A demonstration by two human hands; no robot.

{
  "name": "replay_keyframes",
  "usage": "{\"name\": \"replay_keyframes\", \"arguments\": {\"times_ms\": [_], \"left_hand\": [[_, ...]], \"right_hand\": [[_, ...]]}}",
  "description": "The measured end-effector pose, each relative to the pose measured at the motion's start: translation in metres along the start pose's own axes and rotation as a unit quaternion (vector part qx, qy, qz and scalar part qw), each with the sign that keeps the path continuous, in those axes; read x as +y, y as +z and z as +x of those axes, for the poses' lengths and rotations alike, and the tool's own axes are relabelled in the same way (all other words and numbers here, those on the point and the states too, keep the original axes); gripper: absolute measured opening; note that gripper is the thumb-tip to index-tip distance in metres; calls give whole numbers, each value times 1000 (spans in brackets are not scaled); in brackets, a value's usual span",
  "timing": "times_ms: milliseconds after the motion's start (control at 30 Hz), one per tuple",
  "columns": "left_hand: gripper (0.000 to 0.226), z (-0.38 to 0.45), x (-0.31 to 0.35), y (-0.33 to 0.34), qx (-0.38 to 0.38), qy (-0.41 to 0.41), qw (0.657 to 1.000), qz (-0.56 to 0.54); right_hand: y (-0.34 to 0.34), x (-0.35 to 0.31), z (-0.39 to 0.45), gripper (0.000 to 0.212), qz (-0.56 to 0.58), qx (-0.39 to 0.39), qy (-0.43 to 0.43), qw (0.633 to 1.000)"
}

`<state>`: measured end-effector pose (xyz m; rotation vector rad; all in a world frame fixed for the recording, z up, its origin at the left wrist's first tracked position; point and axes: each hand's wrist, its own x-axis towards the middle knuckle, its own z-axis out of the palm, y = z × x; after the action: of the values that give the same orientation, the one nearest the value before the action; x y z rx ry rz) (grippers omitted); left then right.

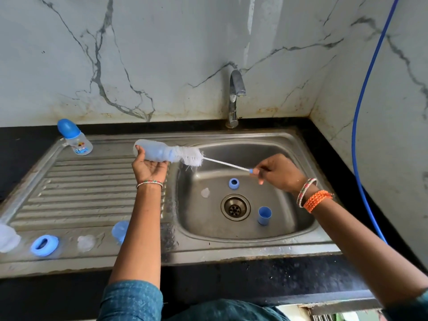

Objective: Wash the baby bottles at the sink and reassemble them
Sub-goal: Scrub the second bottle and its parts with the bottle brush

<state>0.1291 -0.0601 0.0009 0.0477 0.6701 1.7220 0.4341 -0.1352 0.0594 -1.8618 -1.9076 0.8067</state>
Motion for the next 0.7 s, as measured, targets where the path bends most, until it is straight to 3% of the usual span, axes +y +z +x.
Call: {"name": "replay_keyframes", "arguments": {"times_ms": [33,100,167,233,300,367,433,500,600,700], "left_hand": [[30,1,-1,2,-1,-2,1000,-2],[30,1,-3,7,-6,-6,1000,-5],[32,1,-4,9,-13,-10,1000,-10],[31,1,-4,9,-27,-8,1000,-7],[28,0,-3,8,-42,-8,999,-2],[27,-1,-3,7,-52,-6,999,2],[35,-1,-1,7,-46,-8,999,4],[52,2,1,7,-19,-15,999,38],[48,10,3,9,73,-26,992,101],[24,9,1,10,93,-25,991,97]], "right_hand": [[1,-1,-1,9,-34,69,-23,997],[3,-4,-4,12,-52,182,-72,979],[1,-3,-1,10,-34,192,-73,978],[-5,-4,4,10,49,50,13,997],[-9,-5,1,29,146,-144,132,970],[-9,-2,0,36,164,-212,144,953],[-4,-1,-1,35,125,-155,71,977],[-1,-1,-4,27,-17,-41,-24,999],[2,-5,-8,21,-203,101,-82,971],[8,-10,-14,20,-245,223,-78,940]]}}
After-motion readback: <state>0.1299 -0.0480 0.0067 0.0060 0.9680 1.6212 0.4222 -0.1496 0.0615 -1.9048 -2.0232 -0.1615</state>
